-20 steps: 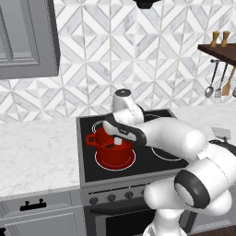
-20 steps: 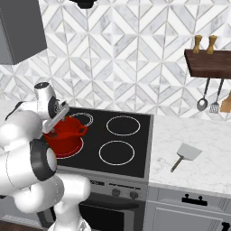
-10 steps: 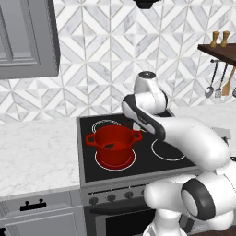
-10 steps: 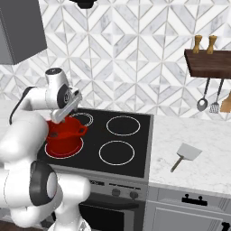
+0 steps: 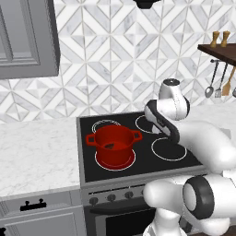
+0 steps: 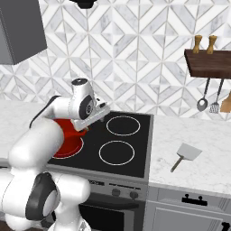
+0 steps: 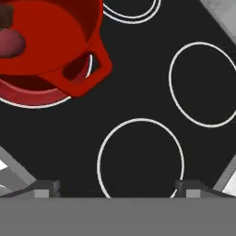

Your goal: Put the potato and tomato in the pot. Retrieve the spatula and lightly stir the vegetables in the pot.

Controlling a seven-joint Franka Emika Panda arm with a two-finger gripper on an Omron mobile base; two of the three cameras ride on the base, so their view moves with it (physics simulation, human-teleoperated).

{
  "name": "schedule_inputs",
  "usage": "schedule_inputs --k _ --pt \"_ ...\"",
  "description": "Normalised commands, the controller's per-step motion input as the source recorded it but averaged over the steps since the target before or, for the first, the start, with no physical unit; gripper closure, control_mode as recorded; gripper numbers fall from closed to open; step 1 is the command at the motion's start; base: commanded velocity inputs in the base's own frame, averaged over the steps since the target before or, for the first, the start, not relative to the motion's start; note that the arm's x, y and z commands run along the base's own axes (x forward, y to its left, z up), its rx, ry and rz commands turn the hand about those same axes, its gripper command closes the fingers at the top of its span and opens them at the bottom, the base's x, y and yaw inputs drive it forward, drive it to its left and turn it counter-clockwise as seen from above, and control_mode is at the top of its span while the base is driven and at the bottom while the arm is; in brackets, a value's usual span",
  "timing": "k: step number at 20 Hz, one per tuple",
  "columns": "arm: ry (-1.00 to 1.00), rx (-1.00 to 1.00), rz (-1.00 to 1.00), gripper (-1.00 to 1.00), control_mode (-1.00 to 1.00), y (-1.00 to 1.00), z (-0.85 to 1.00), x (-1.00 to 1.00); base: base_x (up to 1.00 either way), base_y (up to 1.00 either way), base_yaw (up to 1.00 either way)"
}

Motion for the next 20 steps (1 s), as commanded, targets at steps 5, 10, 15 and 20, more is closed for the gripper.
schedule_inputs --k 5,10,15,20 --pt "0.0 0.03 -0.41 -1.0 -1.0 -1.0 -0.85 0.35 0.0 0.0 0.0" --pt "0.01 0.08 -0.55 -1.0 -1.0 -1.0 -0.32 0.0 0.0 0.0 0.0" --pt "0.04 0.2 -0.37 -1.0 -1.0 -1.0 0.0 -0.04 0.0 0.0 0.0" --pt "0.0 0.21 -0.15 -1.0 -1.0 -1.0 0.0 -0.06 0.0 0.0 0.0"
